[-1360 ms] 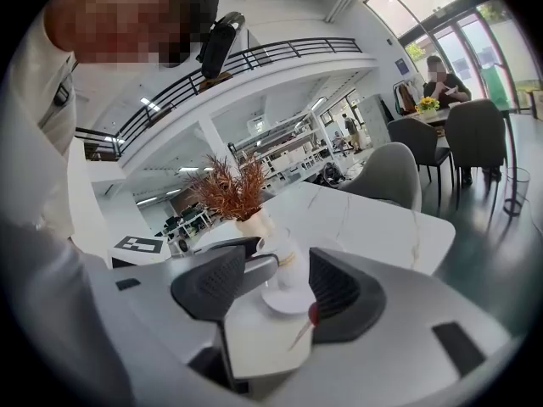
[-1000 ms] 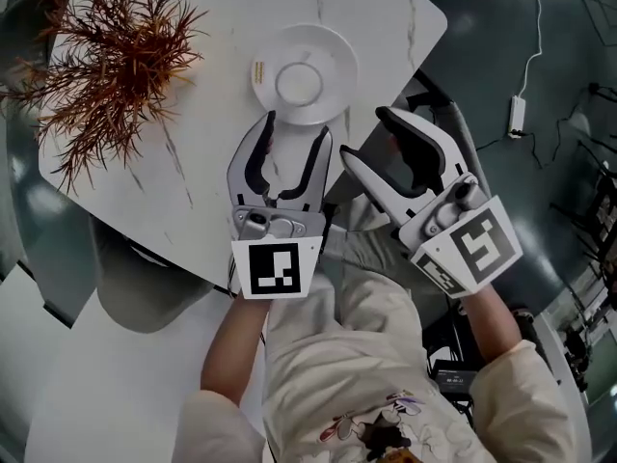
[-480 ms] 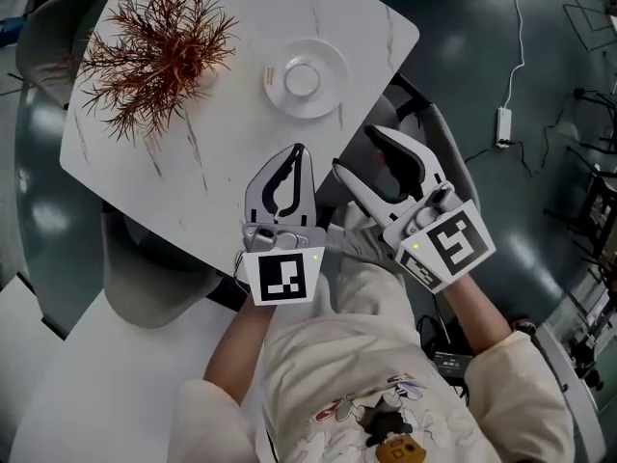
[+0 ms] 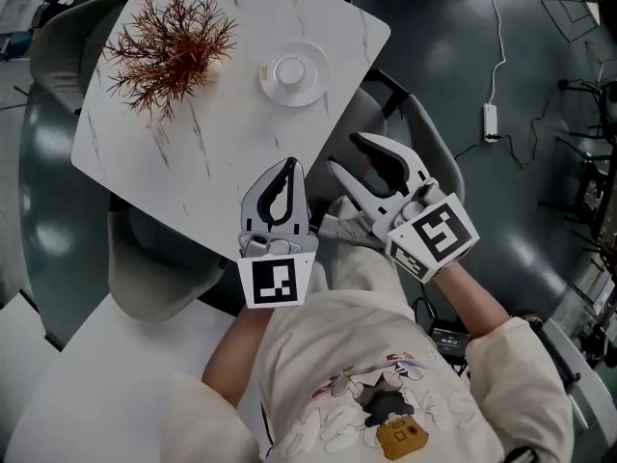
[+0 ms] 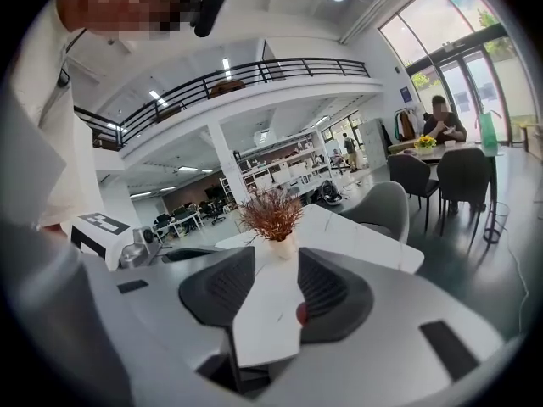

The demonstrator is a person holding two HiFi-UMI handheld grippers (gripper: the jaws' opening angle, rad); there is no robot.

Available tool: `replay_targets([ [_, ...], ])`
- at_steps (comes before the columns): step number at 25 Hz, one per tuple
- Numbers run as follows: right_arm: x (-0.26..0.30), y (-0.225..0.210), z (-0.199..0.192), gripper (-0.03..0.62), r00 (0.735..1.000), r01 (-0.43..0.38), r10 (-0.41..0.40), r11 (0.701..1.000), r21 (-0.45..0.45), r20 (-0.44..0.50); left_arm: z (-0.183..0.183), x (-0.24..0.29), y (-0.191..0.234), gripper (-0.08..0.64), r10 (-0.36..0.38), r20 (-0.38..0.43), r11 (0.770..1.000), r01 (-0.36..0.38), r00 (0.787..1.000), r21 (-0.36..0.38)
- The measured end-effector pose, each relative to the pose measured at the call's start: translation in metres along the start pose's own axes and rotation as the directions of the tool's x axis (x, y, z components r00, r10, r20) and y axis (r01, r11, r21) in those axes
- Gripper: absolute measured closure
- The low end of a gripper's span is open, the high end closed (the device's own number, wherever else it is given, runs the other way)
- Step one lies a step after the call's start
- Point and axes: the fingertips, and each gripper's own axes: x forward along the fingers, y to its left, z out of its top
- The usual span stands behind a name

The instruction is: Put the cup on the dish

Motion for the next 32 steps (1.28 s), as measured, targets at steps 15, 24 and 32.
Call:
replay_targets([
  [15,-0.064,0.036,0.02,0.449,0.991,0.11,-0.11,0.994,-0.002,0.071,0.038,-0.065,-0.039,0.555,-0.125,-0.024,0.992,0.125,0.992,0.015],
  [24,-0.079,0.076,0.023,0.449,0.99,0.115,-0.119,0.992,0.06,0.073,0.045,-0.105,-0.051,0.555,-0.201,-0.038,0.98,0.201,0.979,-0.003],
  [32,-0.078,0.116,0.034,0.498,0.988,0.121,-0.126,0.991,0.064,0.093,0.053,-0.121,-0.044,0.555,-0.217,-0.014,0.976,0.217,0.976,-0.009],
])
